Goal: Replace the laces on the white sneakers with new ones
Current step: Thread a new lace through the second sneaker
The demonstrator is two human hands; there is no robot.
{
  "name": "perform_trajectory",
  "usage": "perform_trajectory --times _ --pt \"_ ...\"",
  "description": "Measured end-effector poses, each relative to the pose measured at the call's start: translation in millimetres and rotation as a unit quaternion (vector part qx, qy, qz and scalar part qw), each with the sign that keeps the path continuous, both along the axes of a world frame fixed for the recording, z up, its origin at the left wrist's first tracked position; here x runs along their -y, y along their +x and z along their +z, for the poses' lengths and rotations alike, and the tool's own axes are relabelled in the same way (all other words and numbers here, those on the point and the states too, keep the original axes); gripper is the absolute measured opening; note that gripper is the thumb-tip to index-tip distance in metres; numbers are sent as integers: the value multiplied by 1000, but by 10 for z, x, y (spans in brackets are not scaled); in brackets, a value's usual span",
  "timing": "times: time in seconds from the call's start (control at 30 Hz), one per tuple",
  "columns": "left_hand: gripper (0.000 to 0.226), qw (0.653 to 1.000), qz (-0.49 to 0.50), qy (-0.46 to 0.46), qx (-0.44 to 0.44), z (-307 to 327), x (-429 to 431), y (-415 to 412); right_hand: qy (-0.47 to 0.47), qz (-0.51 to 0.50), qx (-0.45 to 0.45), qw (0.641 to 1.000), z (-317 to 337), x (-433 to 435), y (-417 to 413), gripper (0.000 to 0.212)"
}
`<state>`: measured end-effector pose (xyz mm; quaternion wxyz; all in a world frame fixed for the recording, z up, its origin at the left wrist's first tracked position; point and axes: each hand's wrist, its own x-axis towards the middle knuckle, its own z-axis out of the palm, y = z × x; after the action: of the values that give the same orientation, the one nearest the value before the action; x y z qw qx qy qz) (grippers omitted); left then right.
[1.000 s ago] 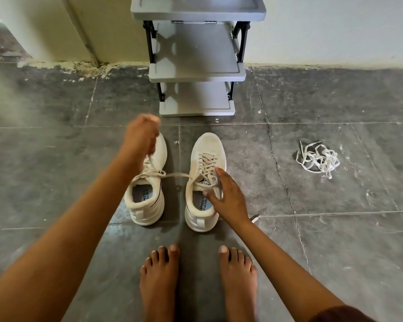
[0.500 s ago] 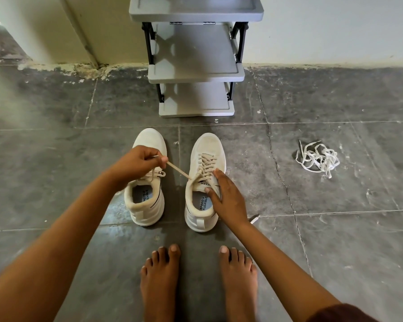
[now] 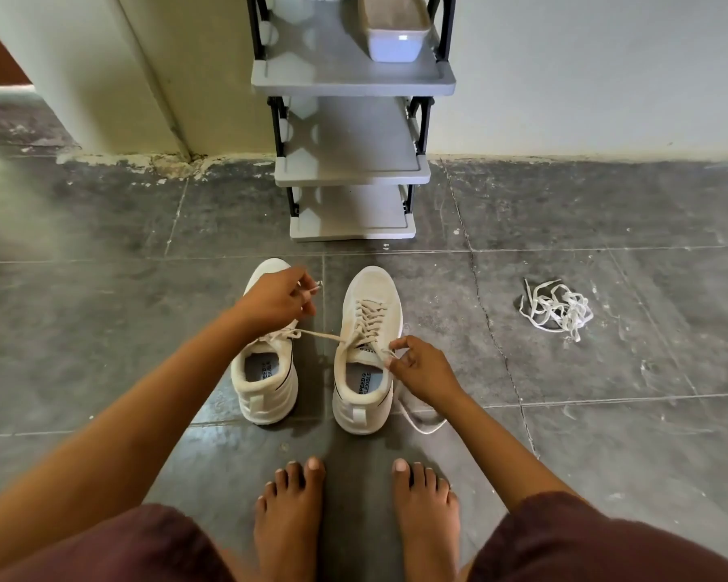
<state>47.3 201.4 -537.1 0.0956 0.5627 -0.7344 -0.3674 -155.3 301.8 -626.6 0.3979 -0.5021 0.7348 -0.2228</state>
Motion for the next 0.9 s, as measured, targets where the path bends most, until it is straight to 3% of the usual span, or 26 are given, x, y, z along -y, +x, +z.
perform_trajectory --times 0.1,0.27,0.37,0.5,0.63,0.8,0.9 --pt "8 999 19 -34 -30 122 -4 -48 -23 -26 44 998 286 71 -125 18" --pt "8 980 97 -76 -157 628 79 -135 -72 -35 186 979 1091 221 -265 18" --pt "6 965 96 -88 -229 1083 120 -204 -89 -31 267 959 1594 304 -240 25" --pt "8 975 26 -153 -157 1498 68 -299 -110 -20 341 934 2006 384 -146 37" --pt "8 977 30 -154 -147 1518 -69 -406 -150 14 236 960 2040 406 -61 19" --pt "6 965 92 -102 -223 1471 -150 -464 -247 -8 13 969 2021 495 -44 21" --pt "11 950 122 -107 -267 1433 -172 -460 -275 4 45 960 2078 536 -33 14"
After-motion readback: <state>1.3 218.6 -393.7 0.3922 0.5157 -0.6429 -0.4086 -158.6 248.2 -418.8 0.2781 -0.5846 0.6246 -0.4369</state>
